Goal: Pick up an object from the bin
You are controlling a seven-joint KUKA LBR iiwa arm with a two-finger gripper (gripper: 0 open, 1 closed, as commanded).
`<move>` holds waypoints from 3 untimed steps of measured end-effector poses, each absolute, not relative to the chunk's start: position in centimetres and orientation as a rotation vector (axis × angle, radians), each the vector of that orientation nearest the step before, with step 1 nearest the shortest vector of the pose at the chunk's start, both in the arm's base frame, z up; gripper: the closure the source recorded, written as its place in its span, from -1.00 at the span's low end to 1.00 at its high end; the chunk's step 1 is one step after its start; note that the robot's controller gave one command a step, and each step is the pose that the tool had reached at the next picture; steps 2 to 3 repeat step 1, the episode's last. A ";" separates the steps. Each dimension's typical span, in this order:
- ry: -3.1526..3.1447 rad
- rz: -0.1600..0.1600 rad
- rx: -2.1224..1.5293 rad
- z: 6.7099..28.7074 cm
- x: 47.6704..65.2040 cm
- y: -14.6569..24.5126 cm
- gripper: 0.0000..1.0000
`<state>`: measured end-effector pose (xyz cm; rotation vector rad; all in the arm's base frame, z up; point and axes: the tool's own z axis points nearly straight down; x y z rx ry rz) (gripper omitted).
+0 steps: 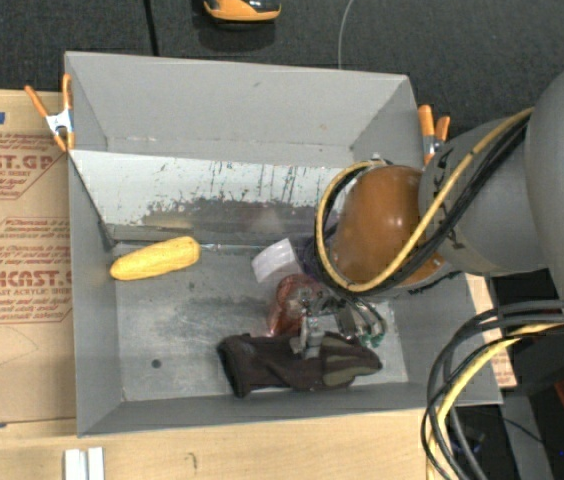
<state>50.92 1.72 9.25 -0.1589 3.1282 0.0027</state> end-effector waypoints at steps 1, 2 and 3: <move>3.137 0.000 -0.150 20.5 53.3 -1.1 1.00; 3.137 0.000 -0.150 20.5 53.3 -1.1 1.00; 3.137 0.000 -0.150 20.5 53.3 -1.1 1.00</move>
Offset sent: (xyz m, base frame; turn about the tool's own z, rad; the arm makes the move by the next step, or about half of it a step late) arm 0.0000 0.0000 0.0000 0.0000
